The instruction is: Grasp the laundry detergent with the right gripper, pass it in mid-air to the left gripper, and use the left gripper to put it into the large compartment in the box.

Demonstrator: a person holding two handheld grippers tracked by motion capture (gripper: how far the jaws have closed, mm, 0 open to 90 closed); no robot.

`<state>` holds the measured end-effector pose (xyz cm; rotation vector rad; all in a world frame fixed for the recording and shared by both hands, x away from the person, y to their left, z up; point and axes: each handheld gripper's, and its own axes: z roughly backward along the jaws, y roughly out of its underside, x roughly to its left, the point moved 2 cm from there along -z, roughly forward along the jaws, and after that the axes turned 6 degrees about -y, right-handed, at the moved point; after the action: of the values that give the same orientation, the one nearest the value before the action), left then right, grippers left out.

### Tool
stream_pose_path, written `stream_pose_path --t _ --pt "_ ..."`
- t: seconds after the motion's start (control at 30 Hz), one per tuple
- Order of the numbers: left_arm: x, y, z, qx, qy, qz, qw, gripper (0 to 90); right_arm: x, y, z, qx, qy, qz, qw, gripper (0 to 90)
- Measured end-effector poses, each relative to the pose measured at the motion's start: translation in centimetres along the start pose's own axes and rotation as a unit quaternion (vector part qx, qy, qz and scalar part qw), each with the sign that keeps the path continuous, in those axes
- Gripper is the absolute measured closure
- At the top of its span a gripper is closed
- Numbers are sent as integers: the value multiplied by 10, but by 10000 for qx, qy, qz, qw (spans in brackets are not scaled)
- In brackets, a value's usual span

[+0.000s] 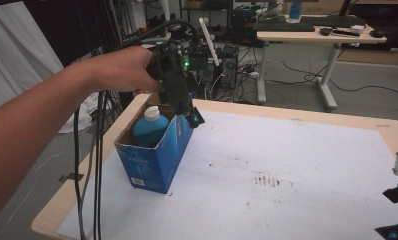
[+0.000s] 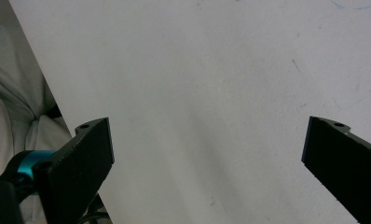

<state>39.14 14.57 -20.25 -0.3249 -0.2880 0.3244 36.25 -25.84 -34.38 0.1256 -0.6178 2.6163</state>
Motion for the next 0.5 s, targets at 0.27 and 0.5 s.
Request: stream_pose_path --t 0.27,0.5 --pt "-13 -32 -18 -179 172 -63 9997 16 0 -5 2 -125 -11 30 9999 11" --pt "-28 -53 -53 176 317 -388 9986 16 2 -11 0 -137 19 75 9999 12"
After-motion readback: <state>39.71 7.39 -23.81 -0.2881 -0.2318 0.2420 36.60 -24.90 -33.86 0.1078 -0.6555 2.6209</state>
